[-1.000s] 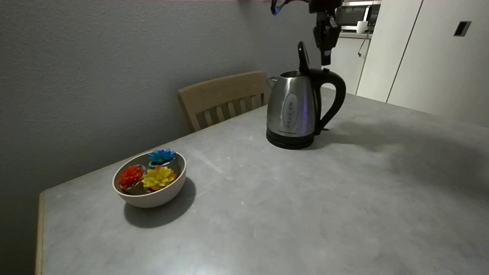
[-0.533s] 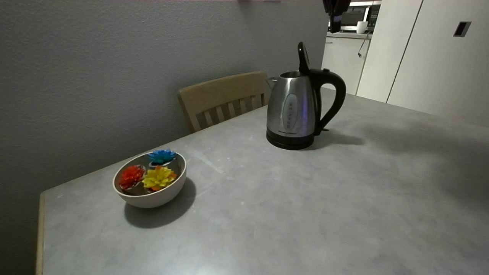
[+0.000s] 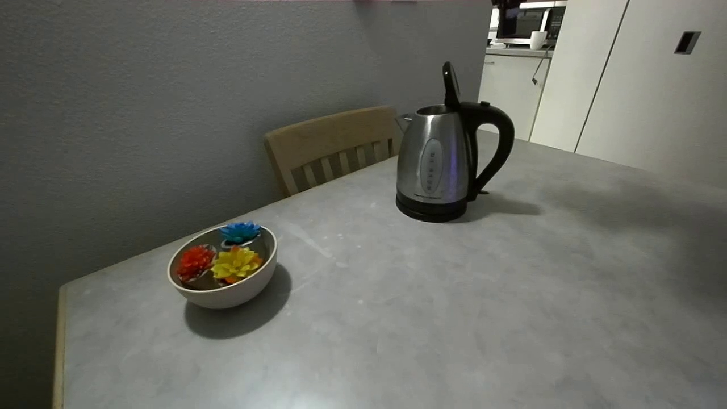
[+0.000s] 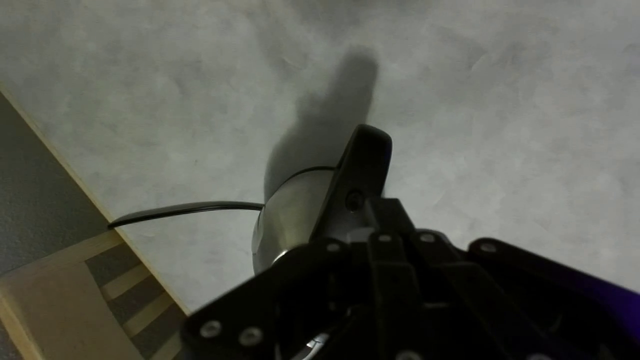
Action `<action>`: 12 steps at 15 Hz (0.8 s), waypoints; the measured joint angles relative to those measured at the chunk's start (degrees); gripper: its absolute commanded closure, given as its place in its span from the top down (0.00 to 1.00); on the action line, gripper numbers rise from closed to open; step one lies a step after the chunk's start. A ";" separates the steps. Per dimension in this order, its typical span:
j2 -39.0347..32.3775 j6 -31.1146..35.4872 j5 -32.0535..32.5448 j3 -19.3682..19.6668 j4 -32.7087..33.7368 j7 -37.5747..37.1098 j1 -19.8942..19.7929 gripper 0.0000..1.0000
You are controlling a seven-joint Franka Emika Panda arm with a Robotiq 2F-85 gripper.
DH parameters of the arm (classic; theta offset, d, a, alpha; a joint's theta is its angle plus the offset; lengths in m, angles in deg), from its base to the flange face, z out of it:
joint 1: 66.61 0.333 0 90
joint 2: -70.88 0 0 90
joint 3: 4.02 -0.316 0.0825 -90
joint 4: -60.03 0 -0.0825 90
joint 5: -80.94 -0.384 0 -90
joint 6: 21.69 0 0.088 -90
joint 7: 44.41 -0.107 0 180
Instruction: Open the kettle
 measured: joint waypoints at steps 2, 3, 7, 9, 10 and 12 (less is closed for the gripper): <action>-0.01 0.00 0.00 0.00 0.00 0.00 0.00 0.01; -0.01 0.00 0.00 0.00 0.00 0.00 0.00 0.00; 0.00 0.07 0.00 0.00 0.00 0.00 0.00 0.12; 0.00 0.07 0.01 0.00 0.00 0.00 0.00 0.33; 0.00 0.07 0.01 0.00 0.00 0.00 0.00 0.39; 0.00 0.07 0.01 0.00 0.00 0.00 0.00 0.53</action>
